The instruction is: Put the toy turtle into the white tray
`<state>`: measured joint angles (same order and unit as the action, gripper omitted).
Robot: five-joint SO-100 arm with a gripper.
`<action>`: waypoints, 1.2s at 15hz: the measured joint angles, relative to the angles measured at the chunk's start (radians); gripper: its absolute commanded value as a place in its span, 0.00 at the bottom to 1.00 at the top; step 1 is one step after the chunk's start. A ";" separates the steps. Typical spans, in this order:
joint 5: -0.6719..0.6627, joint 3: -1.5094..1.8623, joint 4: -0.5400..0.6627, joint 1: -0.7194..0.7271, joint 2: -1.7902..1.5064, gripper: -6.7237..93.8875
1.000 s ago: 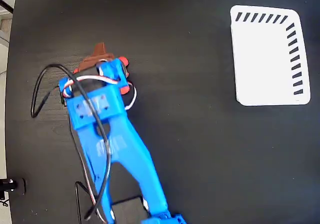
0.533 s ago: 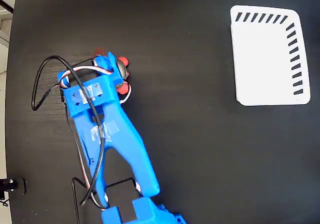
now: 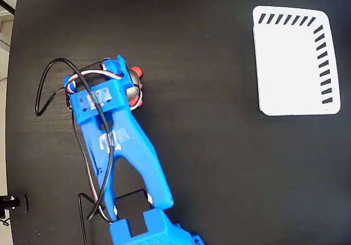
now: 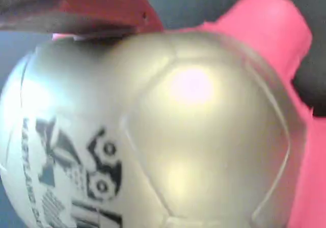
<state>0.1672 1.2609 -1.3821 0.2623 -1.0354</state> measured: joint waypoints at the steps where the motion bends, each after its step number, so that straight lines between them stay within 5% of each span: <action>1: 0.000 0.000 -0.003 -0.006 0.000 0.06; 9: -0.075 0.061 -0.126 -0.089 -0.327 0.06; 18: -0.273 -0.133 -0.402 -0.600 -0.548 0.06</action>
<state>-0.1058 1.1275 -1.7840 -0.3375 -1.5831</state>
